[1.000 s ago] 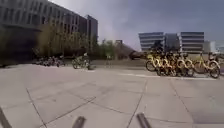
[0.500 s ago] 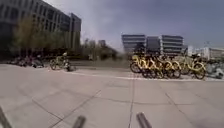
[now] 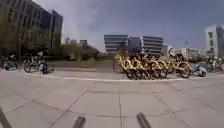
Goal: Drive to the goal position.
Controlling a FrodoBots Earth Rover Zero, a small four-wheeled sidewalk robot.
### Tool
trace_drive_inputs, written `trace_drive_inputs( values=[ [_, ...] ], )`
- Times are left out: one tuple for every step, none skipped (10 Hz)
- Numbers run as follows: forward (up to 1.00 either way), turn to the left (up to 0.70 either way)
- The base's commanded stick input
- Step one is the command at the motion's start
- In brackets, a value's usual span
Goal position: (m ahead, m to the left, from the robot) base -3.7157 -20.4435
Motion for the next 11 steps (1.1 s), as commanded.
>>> trace_drive_inputs(
  values=[
    [1.0,-0.4],
    [1.0,-0.4],
    [1.0,-0.4],
    [1.0,-0.4],
    [1.0,-0.4],
    [1.0,-0.4],
    [1.0,-0.4],
    [1.0,-0.4],
    [1.0,-0.4],
    [1.0,-0.4],
    [1.0,-0.4]
  ],
)
